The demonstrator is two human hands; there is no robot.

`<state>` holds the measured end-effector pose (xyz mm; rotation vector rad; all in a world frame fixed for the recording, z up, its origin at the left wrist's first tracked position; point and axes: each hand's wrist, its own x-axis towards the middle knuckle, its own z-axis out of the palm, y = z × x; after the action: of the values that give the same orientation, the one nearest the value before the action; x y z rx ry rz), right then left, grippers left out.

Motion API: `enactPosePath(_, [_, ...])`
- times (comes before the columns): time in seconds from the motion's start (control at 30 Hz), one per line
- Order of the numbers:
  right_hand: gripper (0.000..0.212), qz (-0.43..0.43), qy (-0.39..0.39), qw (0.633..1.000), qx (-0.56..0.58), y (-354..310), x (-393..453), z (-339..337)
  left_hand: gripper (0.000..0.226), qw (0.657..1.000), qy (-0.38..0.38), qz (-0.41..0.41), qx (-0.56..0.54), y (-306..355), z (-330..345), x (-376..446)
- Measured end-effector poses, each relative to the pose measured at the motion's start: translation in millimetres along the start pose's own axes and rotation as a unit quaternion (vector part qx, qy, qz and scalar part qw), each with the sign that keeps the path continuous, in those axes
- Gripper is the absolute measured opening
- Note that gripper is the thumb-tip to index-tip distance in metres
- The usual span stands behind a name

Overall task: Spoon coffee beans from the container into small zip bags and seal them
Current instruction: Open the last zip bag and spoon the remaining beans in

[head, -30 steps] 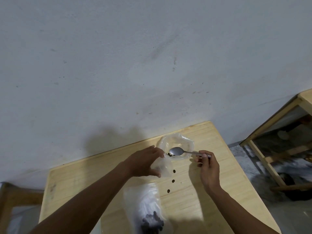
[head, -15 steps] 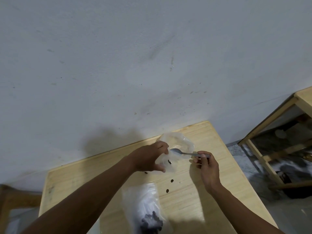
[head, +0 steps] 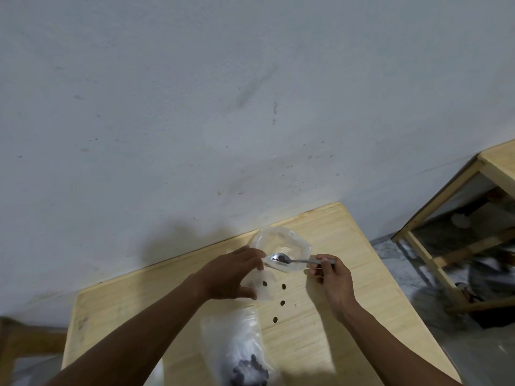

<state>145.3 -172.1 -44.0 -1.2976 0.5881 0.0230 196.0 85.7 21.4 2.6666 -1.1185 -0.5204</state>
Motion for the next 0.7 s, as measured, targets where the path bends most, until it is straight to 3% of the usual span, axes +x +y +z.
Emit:
enactPosePath(0.23, [0.024, -0.027, -0.003, 1.0, 0.011, 5.4, -2.1, 4.2, 0.055, 0.998, -0.062, -0.02, 0.018, 0.0, 10.0, -10.1])
enactPosePath(0.33, [0.023, -0.06, 0.016, 0.998, -0.025, 6.1, -1.9, 5.9, 0.054, 0.998, -0.055, -0.017, 0.025, -2.2, 11.0, -12.6])
enactPosePath(0.5, [0.023, -0.029, -0.005, 0.999, 0.015, 12.6, -0.7, 7.6, 0.051, 0.999, -0.021, -0.02, 0.034, -8.7, 1.1, -7.4])
enactPosePath(0.7, [0.023, -0.026, 0.02, 0.999, -0.031, 7.3, -2.8, 13.3, 0.056, 0.998, -0.04, -0.047, 0.024, -17.0, 6.5, -7.8])
